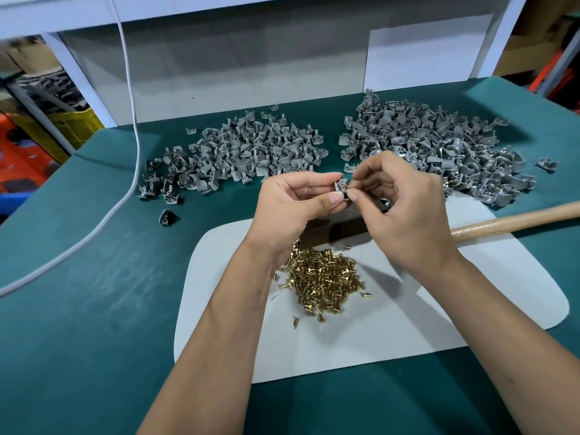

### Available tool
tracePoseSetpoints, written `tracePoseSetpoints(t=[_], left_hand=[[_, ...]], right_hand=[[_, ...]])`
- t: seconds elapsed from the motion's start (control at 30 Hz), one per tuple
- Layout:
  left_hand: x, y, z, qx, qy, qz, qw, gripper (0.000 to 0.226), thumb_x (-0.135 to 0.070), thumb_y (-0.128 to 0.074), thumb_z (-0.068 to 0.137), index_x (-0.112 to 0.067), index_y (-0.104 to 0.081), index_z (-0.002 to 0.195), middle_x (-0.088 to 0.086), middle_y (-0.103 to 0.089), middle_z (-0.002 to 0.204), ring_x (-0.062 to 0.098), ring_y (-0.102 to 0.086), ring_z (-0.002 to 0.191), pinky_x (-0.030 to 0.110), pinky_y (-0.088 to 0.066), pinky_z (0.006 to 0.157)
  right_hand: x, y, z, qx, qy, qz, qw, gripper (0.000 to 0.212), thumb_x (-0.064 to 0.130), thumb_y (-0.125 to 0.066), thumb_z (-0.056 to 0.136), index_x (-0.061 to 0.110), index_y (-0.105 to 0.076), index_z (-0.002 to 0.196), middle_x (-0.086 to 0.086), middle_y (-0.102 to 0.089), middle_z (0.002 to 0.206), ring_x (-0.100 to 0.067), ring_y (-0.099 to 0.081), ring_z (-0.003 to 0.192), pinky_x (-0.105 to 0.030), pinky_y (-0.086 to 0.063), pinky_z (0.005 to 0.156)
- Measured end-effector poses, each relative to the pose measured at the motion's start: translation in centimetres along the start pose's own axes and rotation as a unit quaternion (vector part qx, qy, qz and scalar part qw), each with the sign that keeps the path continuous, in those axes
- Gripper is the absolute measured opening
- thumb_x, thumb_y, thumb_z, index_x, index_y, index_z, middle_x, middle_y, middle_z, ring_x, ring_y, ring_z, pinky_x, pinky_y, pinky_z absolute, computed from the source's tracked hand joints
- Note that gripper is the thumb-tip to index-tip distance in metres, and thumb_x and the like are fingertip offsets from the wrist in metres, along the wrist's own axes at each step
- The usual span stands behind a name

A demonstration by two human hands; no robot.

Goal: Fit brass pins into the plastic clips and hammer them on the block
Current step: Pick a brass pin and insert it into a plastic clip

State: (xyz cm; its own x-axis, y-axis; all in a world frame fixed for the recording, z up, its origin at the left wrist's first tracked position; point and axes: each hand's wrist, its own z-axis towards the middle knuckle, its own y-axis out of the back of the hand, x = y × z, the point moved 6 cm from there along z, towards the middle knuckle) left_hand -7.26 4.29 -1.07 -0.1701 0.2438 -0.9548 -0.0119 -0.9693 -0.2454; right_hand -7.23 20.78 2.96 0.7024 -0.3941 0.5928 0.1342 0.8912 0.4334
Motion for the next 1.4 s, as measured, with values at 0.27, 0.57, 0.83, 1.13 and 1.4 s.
tracePoseSetpoints(t=[0.27,0.57,0.83,1.13,1.4], left_hand=[[-0.1,0.1,-0.1,0.012,0.035,-0.015,0.999,0.028,0.011,-0.071,0.083,0.001,-0.074,0.109,0.02,-0.077,0.094,0.026,-0.076,0.084,0.029,-0.063,0.08],[-0.9,-0.6,-0.1,-0.022,-0.047,0.101,0.993,0.035,0.002,-0.084,0.078,-0.006,-0.076,0.111,0.011,-0.079,0.099,0.022,-0.075,0.094,0.038,-0.06,0.09],[-1.3,-1.1,-0.3,-0.044,-0.065,0.116,0.99,0.025,0.009,-0.083,0.075,-0.001,-0.077,0.098,0.014,-0.079,0.091,0.022,-0.075,0.083,0.036,-0.063,0.082],[-1.3,-1.3,-0.4,-0.062,-0.057,0.132,0.988,0.022,0.012,-0.082,0.075,0.005,-0.077,0.096,0.017,-0.078,0.088,0.023,-0.075,0.08,0.036,-0.062,0.081],[-1.0,-1.5,-0.4,-0.076,-0.062,0.147,0.984,0.019,0.011,-0.082,0.076,0.001,-0.078,0.091,0.013,-0.078,0.083,0.017,-0.074,0.076,0.028,-0.061,0.074]], right_hand=[[0.6,0.1,0.0,-0.001,0.091,-0.08,0.993,0.008,0.001,-0.075,0.089,0.005,-0.077,0.096,-0.004,-0.073,0.093,-0.013,-0.066,0.086,-0.024,-0.054,0.082],[-0.5,0.4,0.3,-0.025,0.002,-0.068,0.997,0.006,0.007,-0.069,0.094,0.006,-0.073,0.097,-0.003,-0.069,0.092,-0.012,-0.062,0.087,-0.017,-0.049,0.079],[-0.2,0.3,0.0,-0.036,-0.017,-0.067,0.997,0.006,0.008,-0.07,0.094,0.006,-0.074,0.097,-0.001,-0.071,0.09,-0.012,-0.064,0.084,-0.021,-0.052,0.078],[0.4,0.2,-0.3,-0.051,-0.012,-0.092,0.994,0.003,0.004,-0.069,0.091,0.004,-0.072,0.092,-0.003,-0.069,0.086,-0.015,-0.061,0.079,-0.02,-0.047,0.073],[0.2,0.1,-0.5,-0.055,-0.038,-0.082,0.994,0.002,0.004,-0.07,0.09,0.003,-0.072,0.09,-0.005,-0.071,0.085,-0.019,-0.064,0.079,-0.029,-0.052,0.074]])
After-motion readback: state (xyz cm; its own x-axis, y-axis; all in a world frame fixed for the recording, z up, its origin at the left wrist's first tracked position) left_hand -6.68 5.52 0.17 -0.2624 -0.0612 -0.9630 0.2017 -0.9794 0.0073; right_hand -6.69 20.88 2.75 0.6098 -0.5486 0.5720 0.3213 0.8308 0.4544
